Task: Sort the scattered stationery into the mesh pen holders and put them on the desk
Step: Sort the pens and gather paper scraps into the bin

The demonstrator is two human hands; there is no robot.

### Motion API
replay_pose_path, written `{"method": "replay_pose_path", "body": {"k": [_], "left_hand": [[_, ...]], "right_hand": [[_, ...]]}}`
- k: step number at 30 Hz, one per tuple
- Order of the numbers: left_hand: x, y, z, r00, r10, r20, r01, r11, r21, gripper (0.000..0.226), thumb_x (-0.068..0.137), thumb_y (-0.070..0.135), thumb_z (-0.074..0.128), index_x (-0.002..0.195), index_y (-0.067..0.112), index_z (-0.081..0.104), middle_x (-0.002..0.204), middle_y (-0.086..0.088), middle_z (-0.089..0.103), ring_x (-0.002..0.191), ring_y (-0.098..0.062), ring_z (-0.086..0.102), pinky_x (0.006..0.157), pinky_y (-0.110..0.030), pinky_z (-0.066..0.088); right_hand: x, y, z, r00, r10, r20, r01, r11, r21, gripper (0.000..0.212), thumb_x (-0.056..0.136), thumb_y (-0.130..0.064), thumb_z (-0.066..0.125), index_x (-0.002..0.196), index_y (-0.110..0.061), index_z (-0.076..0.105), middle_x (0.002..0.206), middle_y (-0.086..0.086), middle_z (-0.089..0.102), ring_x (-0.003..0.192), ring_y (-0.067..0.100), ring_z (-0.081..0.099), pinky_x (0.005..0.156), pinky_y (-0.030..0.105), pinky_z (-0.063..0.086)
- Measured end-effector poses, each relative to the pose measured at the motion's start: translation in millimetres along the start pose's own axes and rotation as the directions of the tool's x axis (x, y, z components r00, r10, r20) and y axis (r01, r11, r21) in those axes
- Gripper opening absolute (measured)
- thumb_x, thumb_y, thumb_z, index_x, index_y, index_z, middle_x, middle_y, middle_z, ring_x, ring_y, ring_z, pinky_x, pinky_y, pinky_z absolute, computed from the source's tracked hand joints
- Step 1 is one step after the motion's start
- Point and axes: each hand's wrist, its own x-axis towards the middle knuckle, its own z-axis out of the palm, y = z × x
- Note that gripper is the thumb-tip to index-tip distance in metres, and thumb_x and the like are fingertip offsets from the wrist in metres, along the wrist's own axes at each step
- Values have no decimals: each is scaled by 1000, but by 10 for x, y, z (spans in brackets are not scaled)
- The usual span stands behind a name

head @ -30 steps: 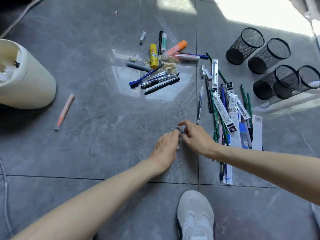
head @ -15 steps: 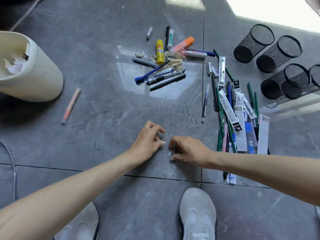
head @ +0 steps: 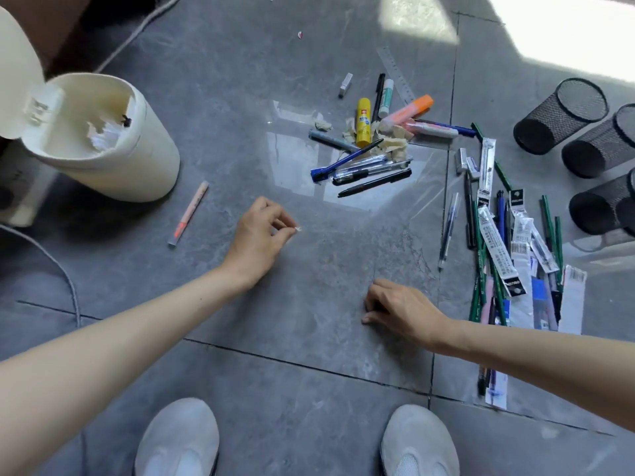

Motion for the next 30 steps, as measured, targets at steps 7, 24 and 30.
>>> {"method": "replay_pose_path", "body": {"k": [7, 24, 30], "left_hand": [[413, -149, -933, 871, 42, -490, -11, 998, 65, 1, 81, 8, 65, 81, 6, 64, 79, -4, 59, 72, -19, 54, 69, -28, 47], [597, -579, -1751, 537, -119, -835, 250, 968, 23, 19, 84, -5, 52, 96, -1, 67, 104, -19, 61, 96, -33, 58, 80, -22, 35], [561, -504, -1667, 541, -72, -838, 174, 984, 28, 28, 82, -10, 43, 99, -3, 64, 104, -20, 60, 95, -32, 59, 80, -14, 32]], "right_hand": [[323, -131, -124, 994, -49, -93, 51, 998, 20, 36, 83, -20, 62, 65, -30, 33, 61, -8, 45, 56, 11, 39, 53, 26, 31], [2760, -2918, -1323, 949, 51, -310, 212, 625, 752, 18, 79, 4, 65, 63, -4, 65, 56, 9, 58, 45, 15, 55, 39, 23, 44], [2817, -2888, -1148, 912, 43, -409, 237, 757, 609, 17, 83, -5, 58, 81, -1, 74, 78, 14, 72, 72, 25, 67, 62, 37, 55]]}}
